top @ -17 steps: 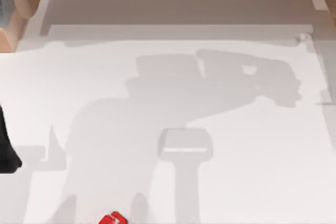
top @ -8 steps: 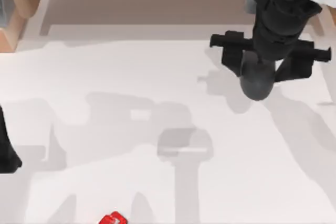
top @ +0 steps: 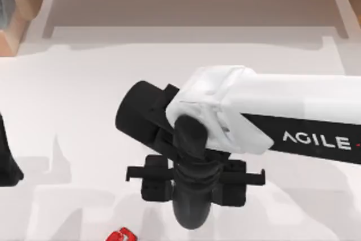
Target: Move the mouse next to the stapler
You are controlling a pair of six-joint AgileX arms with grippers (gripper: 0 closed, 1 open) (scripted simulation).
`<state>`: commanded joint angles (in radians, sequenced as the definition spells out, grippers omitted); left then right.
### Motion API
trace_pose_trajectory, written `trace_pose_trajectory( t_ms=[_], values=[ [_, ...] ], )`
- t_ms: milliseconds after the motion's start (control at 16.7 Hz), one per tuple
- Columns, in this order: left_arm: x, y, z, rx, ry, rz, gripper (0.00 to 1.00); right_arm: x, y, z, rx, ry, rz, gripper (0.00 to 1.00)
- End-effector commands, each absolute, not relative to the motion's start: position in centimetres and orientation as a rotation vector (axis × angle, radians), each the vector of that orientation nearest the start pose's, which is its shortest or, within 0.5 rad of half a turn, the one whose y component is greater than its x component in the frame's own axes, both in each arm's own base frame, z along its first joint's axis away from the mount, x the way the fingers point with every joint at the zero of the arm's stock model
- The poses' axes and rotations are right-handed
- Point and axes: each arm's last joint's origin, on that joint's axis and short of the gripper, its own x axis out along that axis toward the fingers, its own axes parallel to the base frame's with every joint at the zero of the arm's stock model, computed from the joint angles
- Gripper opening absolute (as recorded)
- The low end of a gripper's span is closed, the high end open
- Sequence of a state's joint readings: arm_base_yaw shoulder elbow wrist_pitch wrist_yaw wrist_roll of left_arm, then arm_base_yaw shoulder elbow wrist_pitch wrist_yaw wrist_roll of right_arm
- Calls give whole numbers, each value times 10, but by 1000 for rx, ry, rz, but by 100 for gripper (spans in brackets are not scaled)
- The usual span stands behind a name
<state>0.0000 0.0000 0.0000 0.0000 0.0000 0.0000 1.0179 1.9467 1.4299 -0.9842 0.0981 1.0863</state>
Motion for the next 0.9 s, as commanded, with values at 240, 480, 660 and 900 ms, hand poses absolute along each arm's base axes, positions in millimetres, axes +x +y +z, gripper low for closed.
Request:
trace_pose_trajectory(
  t_ms=[240,480,660,900],
  values=[
    [106,-1,160,0,0,0,100,144,337,157,21,1466,-21,0],
    [106,-1,160,0,0,0,100,132,340,152,10,1469,-17,0],
    [106,-1,160,0,0,0,100,132,340,152,10,1469,-17,0],
    [106,-1,160,0,0,0,100,133,340,155,19,1467,-15,0]
  ],
)
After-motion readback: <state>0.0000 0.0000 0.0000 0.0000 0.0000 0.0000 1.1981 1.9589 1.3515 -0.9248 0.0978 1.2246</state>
